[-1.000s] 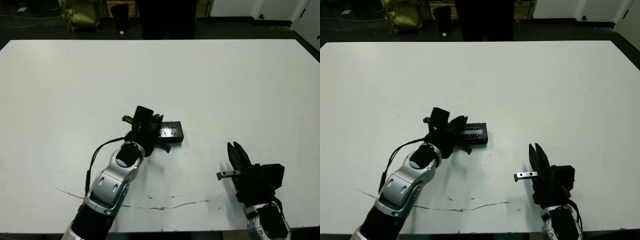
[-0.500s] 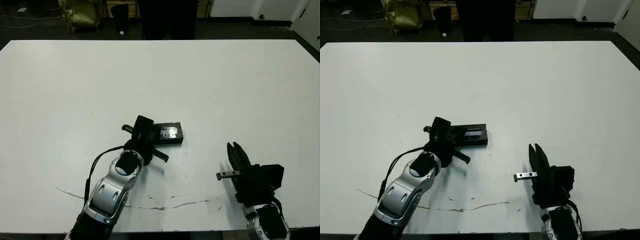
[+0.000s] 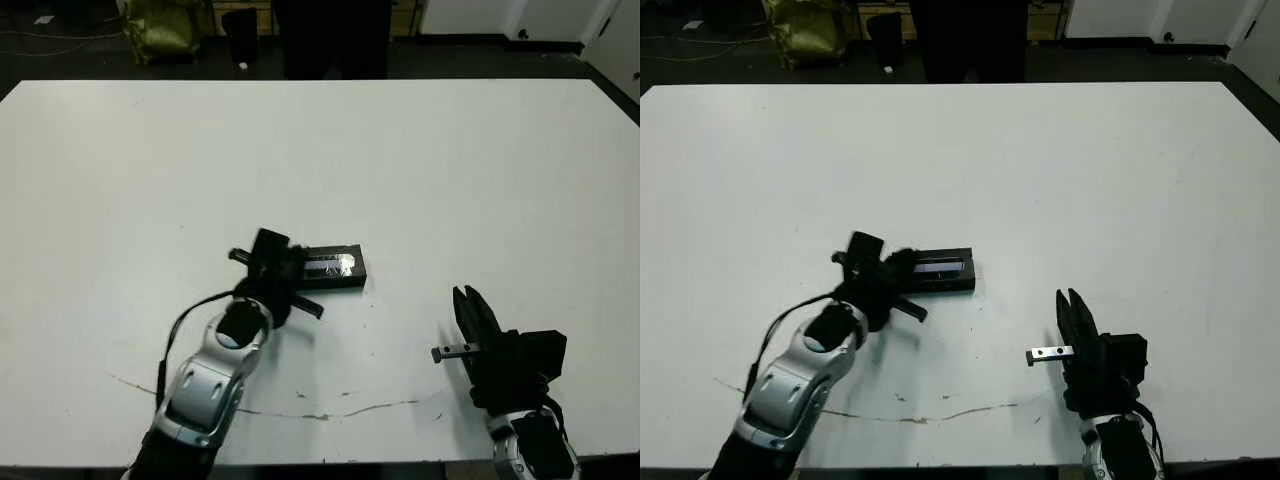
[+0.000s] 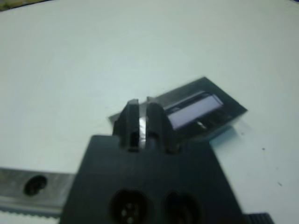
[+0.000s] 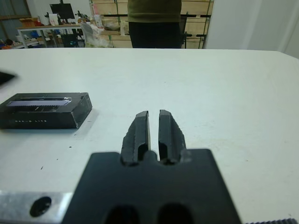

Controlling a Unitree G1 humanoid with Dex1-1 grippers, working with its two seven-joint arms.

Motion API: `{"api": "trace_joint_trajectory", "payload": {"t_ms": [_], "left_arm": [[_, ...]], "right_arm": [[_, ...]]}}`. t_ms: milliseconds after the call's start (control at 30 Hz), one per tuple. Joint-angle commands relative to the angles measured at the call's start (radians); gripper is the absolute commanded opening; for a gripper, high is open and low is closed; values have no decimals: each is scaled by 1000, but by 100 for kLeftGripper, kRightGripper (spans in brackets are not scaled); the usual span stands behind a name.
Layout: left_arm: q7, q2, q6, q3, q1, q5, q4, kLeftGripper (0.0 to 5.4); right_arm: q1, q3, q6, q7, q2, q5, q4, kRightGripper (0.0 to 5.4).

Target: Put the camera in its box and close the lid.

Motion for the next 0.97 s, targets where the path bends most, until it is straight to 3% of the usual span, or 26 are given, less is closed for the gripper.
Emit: {"api": "trace_joint_trajectory", "payload": {"t_ms": [33,233,433,633,767,967], "left_arm": [[-12,29,-13,75,37,-38,-170,4],[-47,62,-121,277,147,-164,-401,4],[-115,81,-430,372,356,-175,-306,4],[-101,33,-512,311,475,-168,-150,4],[-69,-27,-620,248,499,-138,-38,4],[-26,-63,-658,209,504,-130,13,4]], "right_arm": [[11,-2,27,-8,4,9,0,0],[-38,-22,8,-25,-3,-15,18,0],[-123,-52,-50,-10,-25,-21,66,0],[-154,-32,-48,-17,-11,-32,92,0],[-154,-17,-34,-26,0,-39,92,0],[-135,-16,-31,-10,1,-10,93,0]]}}
